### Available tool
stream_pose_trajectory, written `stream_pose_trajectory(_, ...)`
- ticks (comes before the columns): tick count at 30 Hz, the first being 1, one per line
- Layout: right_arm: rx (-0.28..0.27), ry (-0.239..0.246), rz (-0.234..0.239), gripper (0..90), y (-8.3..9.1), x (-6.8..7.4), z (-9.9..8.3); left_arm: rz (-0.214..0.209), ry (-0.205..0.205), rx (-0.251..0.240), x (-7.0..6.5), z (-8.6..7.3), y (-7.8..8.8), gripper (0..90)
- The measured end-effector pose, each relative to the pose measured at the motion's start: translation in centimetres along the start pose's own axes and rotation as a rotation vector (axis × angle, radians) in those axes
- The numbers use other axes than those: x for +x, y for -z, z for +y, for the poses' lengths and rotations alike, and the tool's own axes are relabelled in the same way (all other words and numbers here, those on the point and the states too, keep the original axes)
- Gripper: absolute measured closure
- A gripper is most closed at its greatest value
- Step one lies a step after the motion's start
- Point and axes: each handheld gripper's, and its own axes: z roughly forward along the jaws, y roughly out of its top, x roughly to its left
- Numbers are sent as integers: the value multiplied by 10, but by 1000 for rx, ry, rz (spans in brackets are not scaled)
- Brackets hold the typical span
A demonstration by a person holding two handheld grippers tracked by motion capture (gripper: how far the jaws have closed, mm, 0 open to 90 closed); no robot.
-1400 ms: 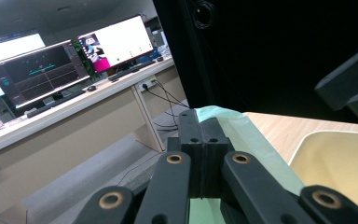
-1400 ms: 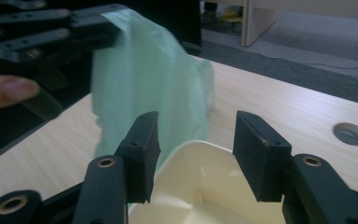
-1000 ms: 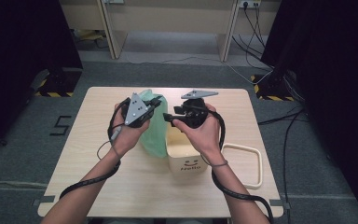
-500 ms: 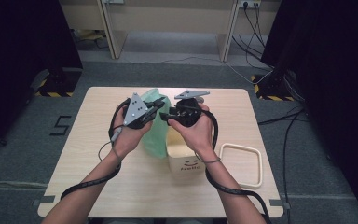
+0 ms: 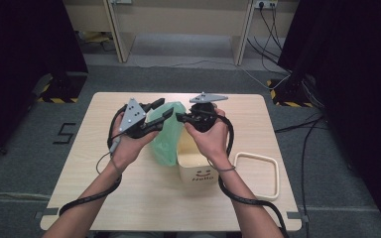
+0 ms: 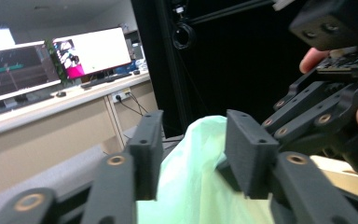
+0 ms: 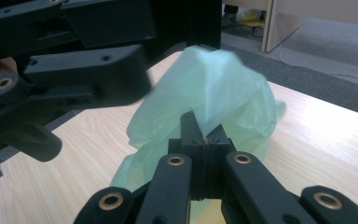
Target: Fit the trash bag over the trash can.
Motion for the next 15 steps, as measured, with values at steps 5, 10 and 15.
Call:
stream_pose_trajectory(5, -4, -2, -1, 900, 0, 0, 0, 41, 47, 49, 21, -16, 17, 475)
stream_pose_trajectory(10, -13, -3, 2, 900, 0, 1, 2, 34, 115, 110, 37, -39, 31, 455)
stream_pose_trajectory(15, -30, -2, 3, 900, 3, 2, 5, 36, 194, 170, 49, -64, 43, 439)
